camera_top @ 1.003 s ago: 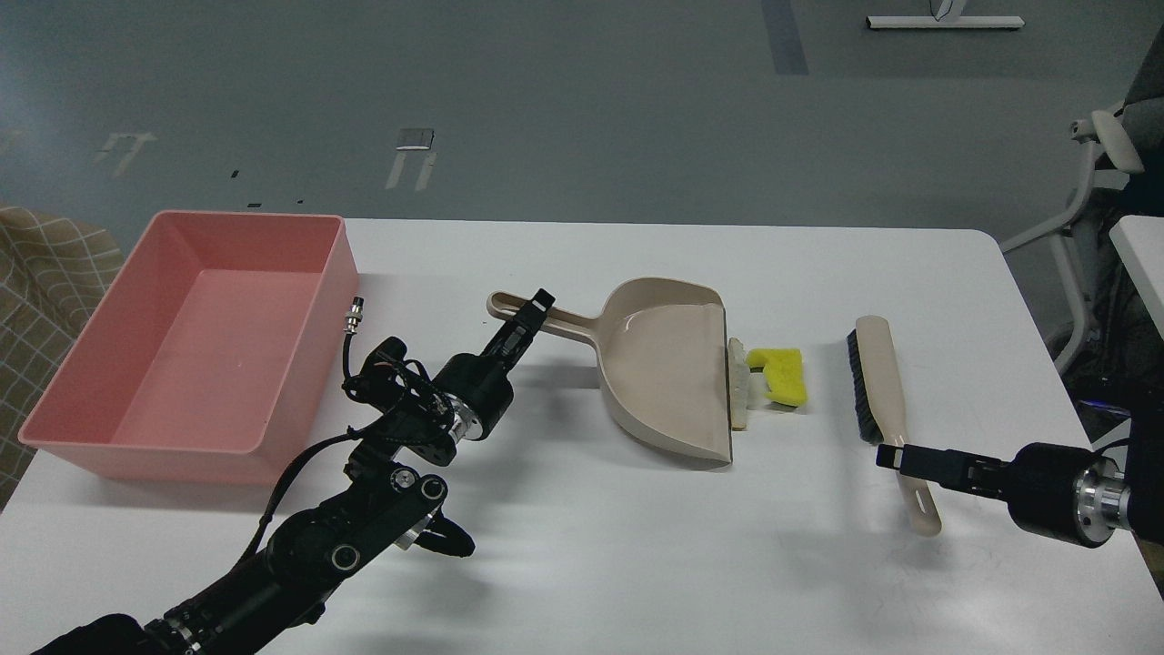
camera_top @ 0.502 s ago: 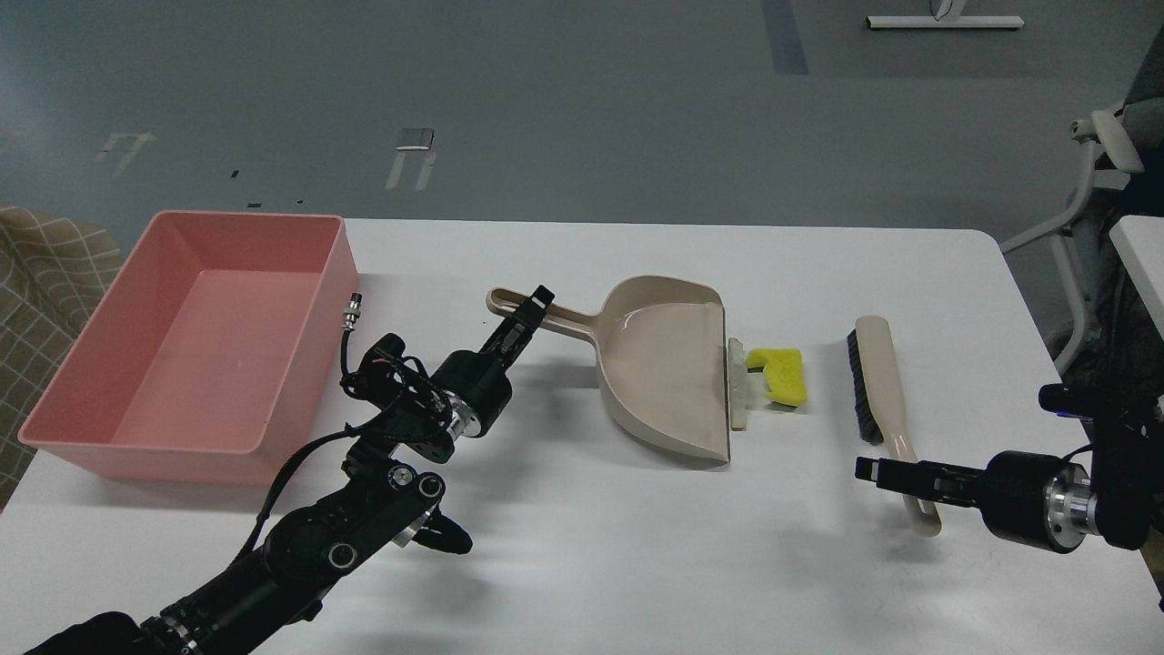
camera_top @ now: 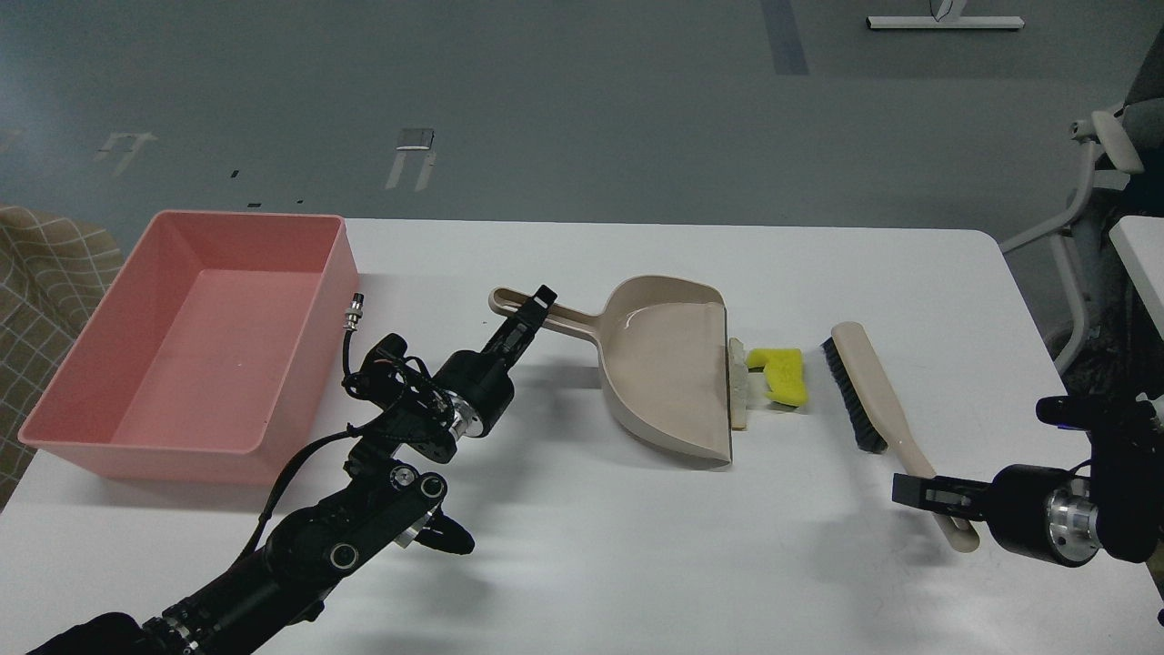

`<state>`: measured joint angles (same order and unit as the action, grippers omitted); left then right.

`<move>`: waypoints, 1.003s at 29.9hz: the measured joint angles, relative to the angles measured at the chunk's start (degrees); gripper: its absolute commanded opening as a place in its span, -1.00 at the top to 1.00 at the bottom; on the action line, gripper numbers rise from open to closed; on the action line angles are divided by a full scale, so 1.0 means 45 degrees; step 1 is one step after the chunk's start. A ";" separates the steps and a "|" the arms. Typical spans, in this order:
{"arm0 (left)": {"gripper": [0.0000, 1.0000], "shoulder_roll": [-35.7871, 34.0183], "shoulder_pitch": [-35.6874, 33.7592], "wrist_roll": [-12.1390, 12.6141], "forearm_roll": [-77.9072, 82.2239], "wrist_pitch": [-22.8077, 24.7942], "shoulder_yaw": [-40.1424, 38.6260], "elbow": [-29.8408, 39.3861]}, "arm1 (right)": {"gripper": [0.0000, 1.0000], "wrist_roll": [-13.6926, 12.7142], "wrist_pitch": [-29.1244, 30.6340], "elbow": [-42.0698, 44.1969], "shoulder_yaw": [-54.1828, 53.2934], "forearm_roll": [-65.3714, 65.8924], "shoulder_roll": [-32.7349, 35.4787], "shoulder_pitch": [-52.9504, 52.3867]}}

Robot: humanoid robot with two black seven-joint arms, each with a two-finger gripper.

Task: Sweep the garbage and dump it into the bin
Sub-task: 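Sweep the yellow sponge and debris into the dustpan with the right gripper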

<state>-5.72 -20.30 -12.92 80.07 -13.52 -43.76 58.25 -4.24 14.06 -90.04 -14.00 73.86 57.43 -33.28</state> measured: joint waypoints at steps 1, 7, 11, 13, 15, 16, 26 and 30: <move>1.00 -0.0008 0.0000 0.0000 0.0000 -0.0001 0.0000 0.0002 | 1.00 -0.0121 0.0000 -0.0039 0.0001 -0.0010 0.0026 0.0007; 1.00 -0.0033 0.0004 0.0000 0.0000 -0.0003 -0.0001 0.0099 | 1.00 -0.0301 -0.0058 -0.0237 -0.0057 -0.0026 0.0202 -0.0122; 1.00 -0.0050 0.0018 0.0000 0.0000 -0.0005 -0.0002 0.0170 | 1.00 -0.0306 -0.0058 -0.0252 -0.0076 -0.0036 0.0163 -0.0160; 1.00 -0.0065 0.0018 0.0000 0.0000 -0.0005 -0.0002 0.0176 | 1.00 -0.0286 -0.0050 -0.0250 -0.0086 -0.0068 0.0077 -0.0160; 1.00 -0.0073 0.0017 0.0000 0.0000 -0.0005 -0.0002 0.0179 | 1.00 -0.0263 -0.0023 -0.0233 -0.0091 -0.0092 -0.0050 -0.0157; 1.00 -0.0079 0.0017 0.0000 0.0000 -0.0005 -0.0002 0.0184 | 1.00 -0.0257 -0.0010 -0.0215 -0.0091 -0.0098 -0.0123 -0.0157; 1.00 -0.0127 -0.0033 0.0004 0.0001 0.0001 -0.0002 0.0298 | 1.00 -0.0284 0.0452 0.0367 0.0255 -0.0149 -0.1441 -0.0845; 1.00 -0.0161 -0.0056 0.0007 0.0000 0.0004 -0.0002 0.0301 | 1.00 -0.0287 0.0521 0.0712 0.1058 -0.0517 -0.2091 -0.1508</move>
<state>-6.44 -20.55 -12.89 80.07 -13.51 -43.77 59.60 -5.53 16.41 -86.84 -9.24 71.54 48.02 -40.07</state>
